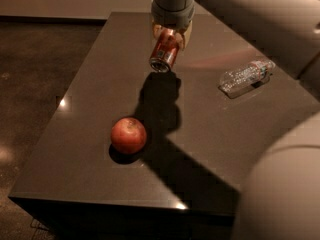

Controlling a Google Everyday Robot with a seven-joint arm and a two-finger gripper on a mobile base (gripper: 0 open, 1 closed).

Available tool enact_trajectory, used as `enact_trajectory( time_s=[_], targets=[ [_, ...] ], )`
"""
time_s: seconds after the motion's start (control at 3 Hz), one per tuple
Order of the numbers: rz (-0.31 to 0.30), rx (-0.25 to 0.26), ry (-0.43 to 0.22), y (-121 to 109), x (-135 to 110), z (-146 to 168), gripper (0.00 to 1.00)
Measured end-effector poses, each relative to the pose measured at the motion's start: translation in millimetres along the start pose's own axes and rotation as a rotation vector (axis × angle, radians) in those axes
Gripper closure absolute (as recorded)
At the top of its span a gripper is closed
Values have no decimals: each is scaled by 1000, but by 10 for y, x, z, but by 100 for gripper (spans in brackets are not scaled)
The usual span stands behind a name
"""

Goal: Place coke can upright

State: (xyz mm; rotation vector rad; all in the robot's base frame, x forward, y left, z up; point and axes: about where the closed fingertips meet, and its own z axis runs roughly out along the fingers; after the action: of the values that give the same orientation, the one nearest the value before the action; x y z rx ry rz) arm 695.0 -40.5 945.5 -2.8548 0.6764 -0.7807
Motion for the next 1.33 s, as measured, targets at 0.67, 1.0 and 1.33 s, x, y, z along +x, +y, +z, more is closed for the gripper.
enact_trajectory(
  time_s=[0.67, 1.0, 1.33],
  targets=[
    [-96, 146, 168, -184, 46, -157, 100],
    [-118, 216, 254, -279, 119, -227, 100],
    [-118, 216, 254, -279, 119, -227, 100]
  ],
)
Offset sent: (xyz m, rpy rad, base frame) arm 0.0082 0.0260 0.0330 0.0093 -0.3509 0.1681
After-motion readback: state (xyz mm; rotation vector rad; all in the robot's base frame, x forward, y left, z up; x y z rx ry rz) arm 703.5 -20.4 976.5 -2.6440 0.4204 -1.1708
